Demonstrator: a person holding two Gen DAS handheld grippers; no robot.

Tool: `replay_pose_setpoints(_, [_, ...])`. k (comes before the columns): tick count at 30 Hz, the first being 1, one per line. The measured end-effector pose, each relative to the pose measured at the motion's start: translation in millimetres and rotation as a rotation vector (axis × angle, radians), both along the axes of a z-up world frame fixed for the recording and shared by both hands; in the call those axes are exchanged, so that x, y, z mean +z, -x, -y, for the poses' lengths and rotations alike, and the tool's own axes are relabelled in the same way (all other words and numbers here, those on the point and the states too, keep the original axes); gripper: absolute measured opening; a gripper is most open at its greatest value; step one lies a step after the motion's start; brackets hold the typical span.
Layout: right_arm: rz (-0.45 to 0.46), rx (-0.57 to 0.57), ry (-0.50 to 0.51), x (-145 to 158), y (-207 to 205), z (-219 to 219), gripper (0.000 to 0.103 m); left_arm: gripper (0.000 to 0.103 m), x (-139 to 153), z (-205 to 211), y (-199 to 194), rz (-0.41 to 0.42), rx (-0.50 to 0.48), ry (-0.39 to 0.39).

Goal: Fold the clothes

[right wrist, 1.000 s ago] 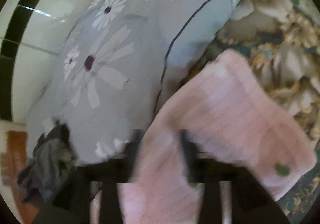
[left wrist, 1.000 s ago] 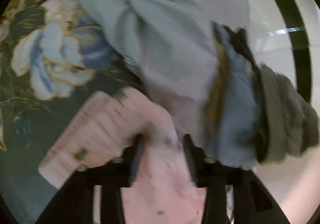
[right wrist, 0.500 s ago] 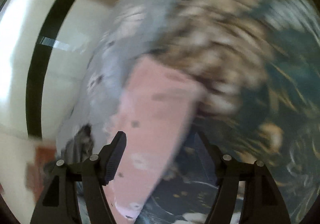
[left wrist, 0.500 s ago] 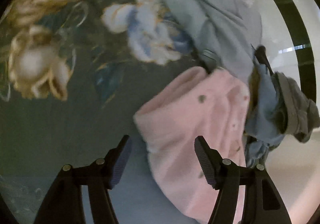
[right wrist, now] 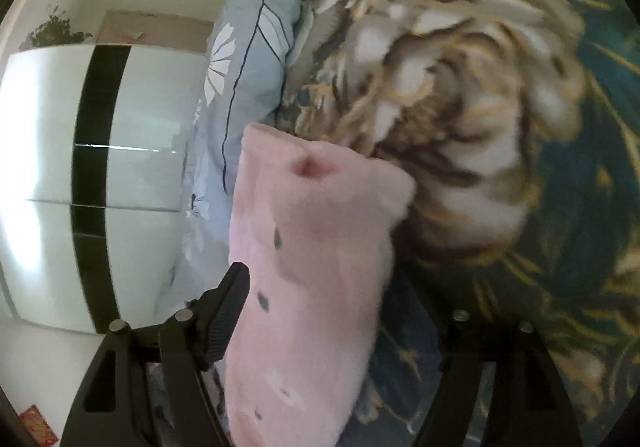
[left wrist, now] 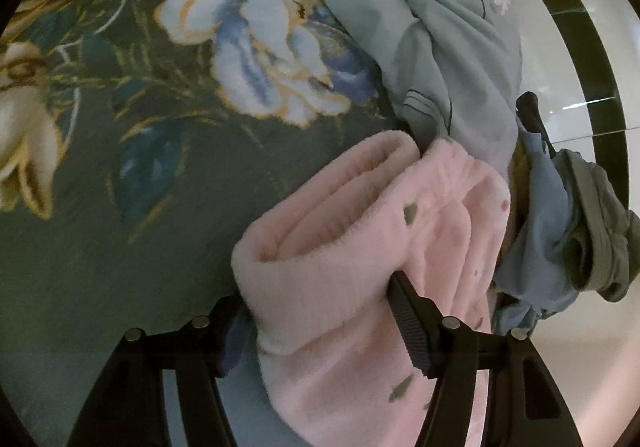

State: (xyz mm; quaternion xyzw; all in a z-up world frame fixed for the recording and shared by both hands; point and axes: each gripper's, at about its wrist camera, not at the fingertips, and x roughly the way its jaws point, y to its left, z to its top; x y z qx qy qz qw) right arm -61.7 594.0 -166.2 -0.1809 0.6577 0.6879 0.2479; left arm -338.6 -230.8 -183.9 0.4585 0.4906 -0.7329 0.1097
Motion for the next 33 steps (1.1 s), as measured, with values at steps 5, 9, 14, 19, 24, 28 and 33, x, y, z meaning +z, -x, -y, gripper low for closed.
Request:
replay_pose_setpoints(5, [0.017,0.011,-0.028,5.1,21.4,-5.9,0.043,0.051,3.3,0.2,4.5,0.004,0.020,0.003])
replay_pose_setpoints(9, [0.047,0.030,-0.014,12.5,33.9,-6.3,0.014,0.029,10.6,-1.3,3.0,0.028,0.068,0.015])
replay_pose_setpoints(14, [0.047,0.093,-0.096,63.7,43.3,-4.4,0.011,0.025,58.2,-10.3,0.0,-0.039,0.060,0.055])
replay_pose_setpoints(19, [-0.015,0.183,-0.204,131.4,32.0,8.2,0.011,0.024,143.7,-9.5,-15.6,-0.213,-0.011,0.060])
replay_pose_setpoints(24, [-0.084,0.256,-0.277,167.3,-13.9,37.1,0.011,0.024,200.9,21.6,-52.9,-0.339,-0.068,0.148])
replay_pose_setpoints(28, [-0.070,0.308,-0.247,138.7,-62.8,55.9,0.011,0.025,166.3,54.1,-106.6,-0.242,-0.060,0.201])
replay_pose_setpoints(33, [0.144,0.287,-0.069,55.9,-106.7,74.3,0.011,0.025,73.8,87.9,-159.9,0.045,0.016,0.155])
